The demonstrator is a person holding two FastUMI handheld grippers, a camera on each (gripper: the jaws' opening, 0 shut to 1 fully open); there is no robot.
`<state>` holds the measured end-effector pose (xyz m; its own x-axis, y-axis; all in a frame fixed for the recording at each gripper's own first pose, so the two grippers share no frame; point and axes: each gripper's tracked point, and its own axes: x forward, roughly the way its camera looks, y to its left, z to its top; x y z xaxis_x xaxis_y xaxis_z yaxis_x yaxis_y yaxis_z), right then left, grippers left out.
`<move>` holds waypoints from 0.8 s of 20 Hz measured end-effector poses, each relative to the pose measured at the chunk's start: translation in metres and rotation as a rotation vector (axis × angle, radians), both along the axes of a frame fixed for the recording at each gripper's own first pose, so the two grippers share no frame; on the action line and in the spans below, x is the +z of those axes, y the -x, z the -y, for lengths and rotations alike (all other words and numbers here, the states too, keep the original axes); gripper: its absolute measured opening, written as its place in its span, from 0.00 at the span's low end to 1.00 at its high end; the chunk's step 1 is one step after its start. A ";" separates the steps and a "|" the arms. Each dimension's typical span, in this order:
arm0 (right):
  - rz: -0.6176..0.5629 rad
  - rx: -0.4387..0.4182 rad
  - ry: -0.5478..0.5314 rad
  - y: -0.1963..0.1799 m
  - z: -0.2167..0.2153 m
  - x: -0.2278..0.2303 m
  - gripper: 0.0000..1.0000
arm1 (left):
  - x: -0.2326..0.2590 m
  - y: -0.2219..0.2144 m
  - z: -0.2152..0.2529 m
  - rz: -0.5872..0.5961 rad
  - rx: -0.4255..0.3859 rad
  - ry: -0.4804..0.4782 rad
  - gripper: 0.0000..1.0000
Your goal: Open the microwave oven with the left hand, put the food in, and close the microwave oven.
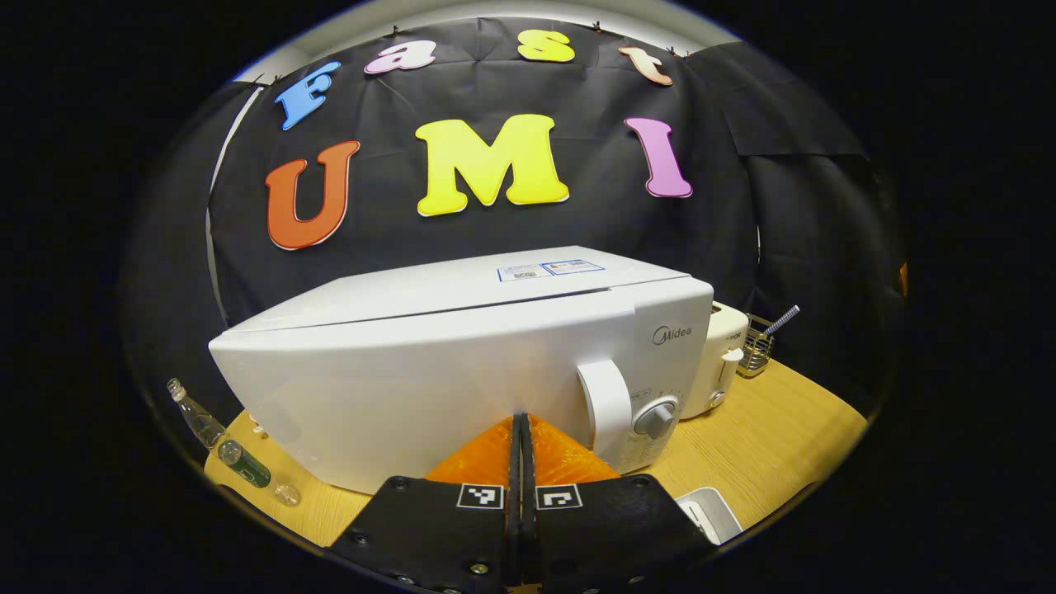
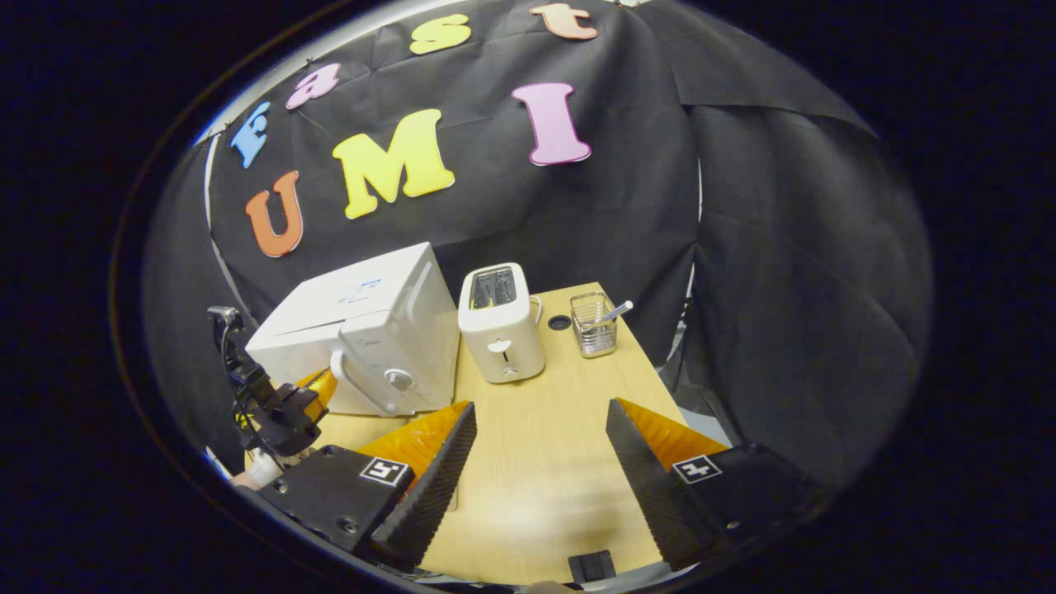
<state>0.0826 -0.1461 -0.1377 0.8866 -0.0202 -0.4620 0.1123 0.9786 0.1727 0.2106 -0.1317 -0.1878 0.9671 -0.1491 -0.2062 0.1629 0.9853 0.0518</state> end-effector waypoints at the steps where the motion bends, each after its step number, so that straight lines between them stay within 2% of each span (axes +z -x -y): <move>1: 0.002 0.000 -0.002 -0.001 0.000 0.000 1.00 | 0.001 -0.007 -0.003 0.004 0.016 0.001 0.00; 3: -0.006 0.005 -0.005 -0.004 -0.002 -0.001 1.00 | -0.003 -0.006 0.003 -0.031 0.025 0.046 0.01; 6: 0.007 0.012 0.013 -0.003 -0.007 0.003 1.00 | 0.000 0.008 -0.009 -0.027 0.036 -0.014 0.00; 10: 0.037 0.012 0.035 0.002 -0.017 0.012 1.00 | 0.008 0.053 -0.040 -0.034 0.069 -0.016 0.00; 11: 0.046 0.013 0.039 0.005 -0.022 0.014 0.91 | 0.010 0.066 -0.049 -0.039 0.081 -0.012 0.00; 13: 0.066 0.019 0.045 0.011 -0.035 0.020 0.91 | 0.011 0.095 -0.059 -0.067 0.068 0.017 0.00; 14: 0.074 0.020 0.047 0.016 -0.041 0.022 0.91 | 0.010 0.111 -0.056 -0.087 0.022 0.048 0.32; 15: 0.083 0.022 0.050 0.022 -0.049 0.024 1.00 | 0.017 0.123 -0.065 -0.089 0.038 0.053 0.65; 16: 0.092 0.029 0.053 0.028 -0.058 0.025 1.00 | 0.017 0.137 -0.078 -0.083 0.056 0.046 0.97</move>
